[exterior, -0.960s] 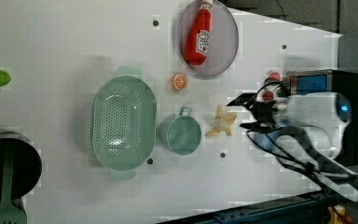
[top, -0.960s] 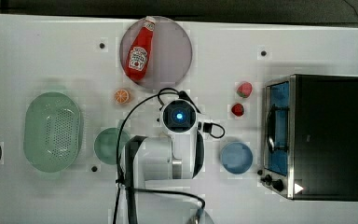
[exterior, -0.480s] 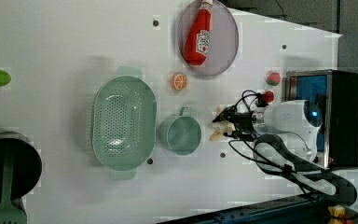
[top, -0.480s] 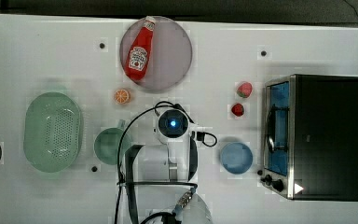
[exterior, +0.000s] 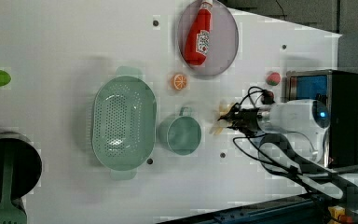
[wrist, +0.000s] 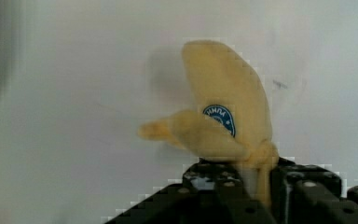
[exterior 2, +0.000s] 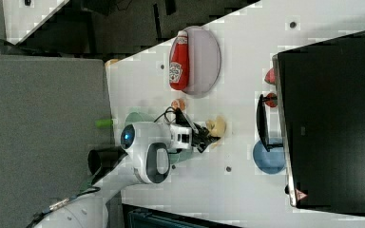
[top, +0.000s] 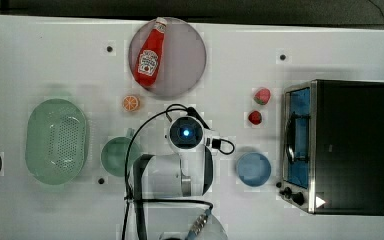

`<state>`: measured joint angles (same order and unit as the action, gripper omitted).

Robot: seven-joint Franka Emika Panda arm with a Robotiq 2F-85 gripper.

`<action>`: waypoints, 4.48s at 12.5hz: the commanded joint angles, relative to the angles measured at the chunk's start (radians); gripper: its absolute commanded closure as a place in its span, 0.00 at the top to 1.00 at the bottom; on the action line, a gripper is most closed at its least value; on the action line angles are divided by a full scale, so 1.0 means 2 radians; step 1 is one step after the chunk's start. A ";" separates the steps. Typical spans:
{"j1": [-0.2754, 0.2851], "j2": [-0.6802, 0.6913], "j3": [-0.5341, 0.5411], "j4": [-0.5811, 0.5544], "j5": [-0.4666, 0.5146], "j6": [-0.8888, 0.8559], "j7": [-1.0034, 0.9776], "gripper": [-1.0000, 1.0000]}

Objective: Pick banana from table and place on oven.

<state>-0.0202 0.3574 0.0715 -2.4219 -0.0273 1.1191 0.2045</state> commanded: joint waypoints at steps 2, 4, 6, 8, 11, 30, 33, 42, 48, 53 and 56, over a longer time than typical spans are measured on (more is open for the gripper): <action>0.002 -0.107 -0.002 0.025 0.008 -0.048 0.020 0.20; 0.000 -0.164 -0.004 0.061 0.008 -0.144 0.019 0.20; -0.001 -0.205 -0.012 0.115 0.008 -0.261 0.019 0.20; -0.003 -0.228 -0.027 0.167 0.008 -0.350 0.019 0.20; -0.007 -0.239 -0.068 0.222 0.007 -0.400 0.016 0.20; -0.021 -0.059 -0.339 0.266 -0.010 -0.275 -0.446 0.68; -0.021 -0.072 -0.341 0.280 -0.012 -0.277 -0.454 1.00; 0.021 -0.199 -0.212 0.354 -0.024 -0.509 -0.276 1.00; 0.025 -0.215 -0.075 0.327 -0.024 -0.510 0.009 1.00; 0.026 -0.255 -0.065 0.292 -0.011 -0.510 0.009 1.00; 0.026 -0.269 -0.067 0.274 -0.007 -0.511 0.009 1.00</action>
<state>0.0950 -0.1403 -0.0216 -1.8584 -0.0446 0.0773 0.1755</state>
